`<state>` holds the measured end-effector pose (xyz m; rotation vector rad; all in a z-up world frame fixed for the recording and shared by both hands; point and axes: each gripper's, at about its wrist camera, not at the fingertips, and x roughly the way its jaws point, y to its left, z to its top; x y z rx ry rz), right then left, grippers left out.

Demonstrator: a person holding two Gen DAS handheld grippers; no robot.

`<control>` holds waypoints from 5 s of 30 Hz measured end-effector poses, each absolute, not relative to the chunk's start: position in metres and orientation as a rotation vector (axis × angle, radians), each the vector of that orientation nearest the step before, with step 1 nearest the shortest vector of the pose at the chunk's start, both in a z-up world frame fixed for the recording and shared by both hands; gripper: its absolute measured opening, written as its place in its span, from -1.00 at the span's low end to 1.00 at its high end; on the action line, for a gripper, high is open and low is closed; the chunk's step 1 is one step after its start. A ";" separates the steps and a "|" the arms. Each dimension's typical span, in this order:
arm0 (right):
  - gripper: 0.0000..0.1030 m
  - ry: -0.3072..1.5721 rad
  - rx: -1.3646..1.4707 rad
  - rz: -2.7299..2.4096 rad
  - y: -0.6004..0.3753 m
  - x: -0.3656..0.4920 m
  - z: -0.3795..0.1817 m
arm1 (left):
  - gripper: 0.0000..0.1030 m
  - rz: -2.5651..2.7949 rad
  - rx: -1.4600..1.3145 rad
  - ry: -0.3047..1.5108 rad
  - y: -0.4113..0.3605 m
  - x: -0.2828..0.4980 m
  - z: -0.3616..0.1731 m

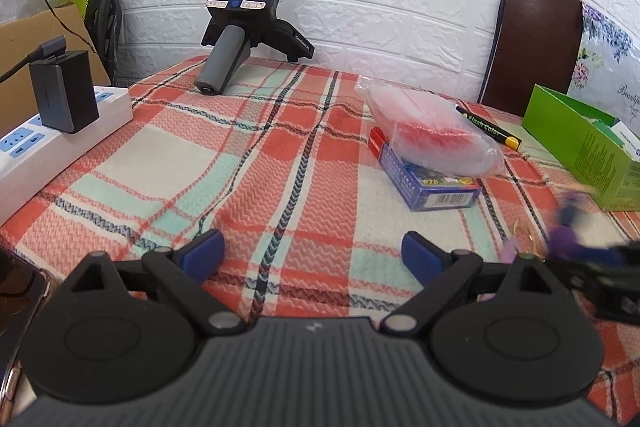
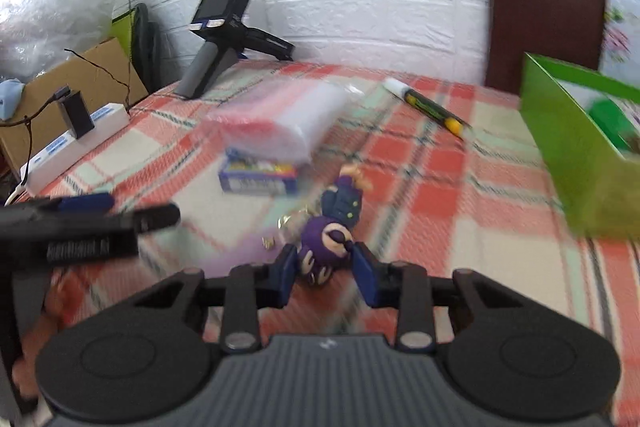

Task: Organize objects
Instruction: 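Grasp the purple keychain figure with the right gripper and lift it, then grasp the keychain figure with the left gripper while the right gripper releases it, then carry the keychain figure with the left gripper and drop it into the green box, then move the right gripper toward the clear zip bag with red contents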

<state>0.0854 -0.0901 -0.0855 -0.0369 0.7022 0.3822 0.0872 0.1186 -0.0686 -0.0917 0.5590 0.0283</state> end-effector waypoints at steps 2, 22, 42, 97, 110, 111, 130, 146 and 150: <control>-0.63 0.684 -0.062 0.358 -0.108 0.061 -0.085 | 0.87 0.030 -0.042 0.585 0.110 0.088 -0.067; 0.08 0.560 -0.028 0.159 -0.197 -0.005 -0.073 | 0.85 -0.624 0.125 0.695 -0.071 0.069 -0.018; 0.54 0.619 0.032 0.329 -0.177 0.019 -0.084 | -0.35 -0.535 -0.128 0.979 -0.068 0.154 -0.040; -0.05 0.446 0.202 -0.124 -0.275 0.059 -0.049 | 0.22 -0.378 0.223 0.626 -0.160 0.144 0.031; 0.12 0.631 0.284 -0.116 -0.271 0.004 -0.086 | 0.36 -0.334 0.216 0.685 -0.122 0.083 0.003; 0.12 0.608 0.280 -0.117 -0.269 0.000 -0.090 | 0.38 -0.325 0.214 0.686 -0.118 0.080 0.000; 0.54 0.559 0.282 -0.052 -0.267 -0.003 -0.094 | 1.00 -0.227 0.132 0.705 -0.059 0.064 -0.069; 0.67 0.530 0.359 -0.016 -0.277 -0.008 -0.095 | 1.00 -0.229 0.128 0.616 -0.055 0.055 -0.076; 0.74 0.540 0.340 -0.015 -0.273 -0.006 -0.095 | 1.00 -0.230 0.124 0.616 -0.054 0.056 -0.076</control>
